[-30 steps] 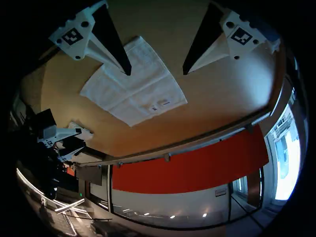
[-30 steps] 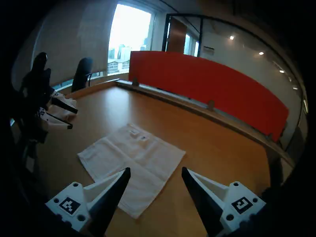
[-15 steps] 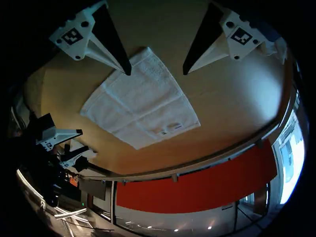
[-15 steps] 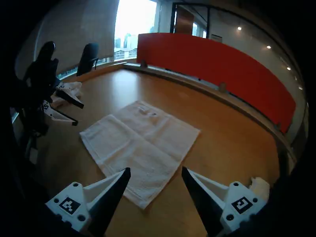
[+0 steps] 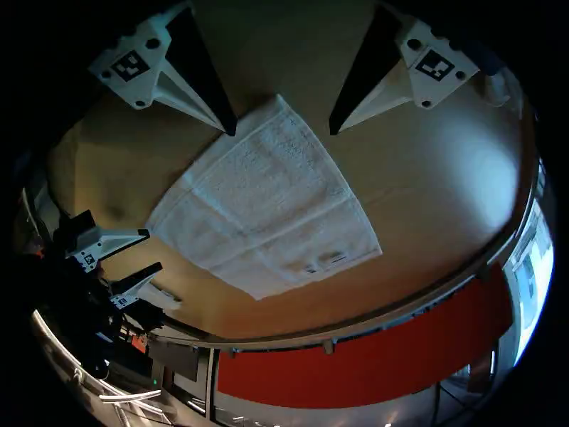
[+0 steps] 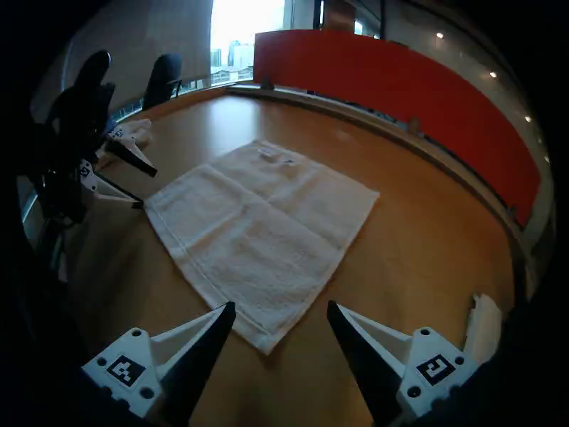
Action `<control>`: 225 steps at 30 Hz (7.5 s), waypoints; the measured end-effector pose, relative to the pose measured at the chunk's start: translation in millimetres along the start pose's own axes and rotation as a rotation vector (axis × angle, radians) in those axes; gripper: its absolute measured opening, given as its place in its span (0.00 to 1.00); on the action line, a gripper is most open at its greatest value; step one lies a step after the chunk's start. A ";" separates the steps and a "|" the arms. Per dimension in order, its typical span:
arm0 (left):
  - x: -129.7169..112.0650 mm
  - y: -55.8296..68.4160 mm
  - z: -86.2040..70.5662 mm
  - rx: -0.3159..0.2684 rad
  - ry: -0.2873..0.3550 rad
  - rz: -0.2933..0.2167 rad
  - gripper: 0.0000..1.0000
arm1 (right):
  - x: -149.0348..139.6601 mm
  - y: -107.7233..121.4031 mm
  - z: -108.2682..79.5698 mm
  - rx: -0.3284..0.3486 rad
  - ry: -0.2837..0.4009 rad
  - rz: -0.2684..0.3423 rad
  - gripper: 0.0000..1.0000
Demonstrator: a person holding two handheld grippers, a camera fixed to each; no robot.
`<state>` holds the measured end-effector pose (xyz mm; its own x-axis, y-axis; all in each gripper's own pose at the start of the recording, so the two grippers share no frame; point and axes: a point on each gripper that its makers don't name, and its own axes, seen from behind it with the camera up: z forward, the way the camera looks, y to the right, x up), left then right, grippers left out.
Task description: Fold towel
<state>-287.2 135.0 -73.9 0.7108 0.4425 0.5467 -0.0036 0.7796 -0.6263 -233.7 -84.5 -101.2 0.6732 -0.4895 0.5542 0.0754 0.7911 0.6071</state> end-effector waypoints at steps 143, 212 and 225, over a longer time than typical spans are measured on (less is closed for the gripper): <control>76.8 -6.4 -41.6 0.068 -0.055 -0.148 0.11 | 80.9 11.7 -48.8 0.037 0.004 -0.018 0.17; 60.6 -64.4 59.7 0.188 -0.153 -0.084 0.82 | 49.8 85.8 42.2 -0.101 -0.076 0.099 0.69; 63.8 -74.9 56.6 0.214 -0.145 -0.101 0.94 | 56.5 97.3 40.1 -0.138 -0.061 0.093 0.88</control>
<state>-281.4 129.9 39.3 0.6074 0.4044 0.6837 -0.0974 0.8921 -0.4411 -217.7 -49.9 12.0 0.6363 -0.4298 0.6407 0.1178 0.8748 0.4699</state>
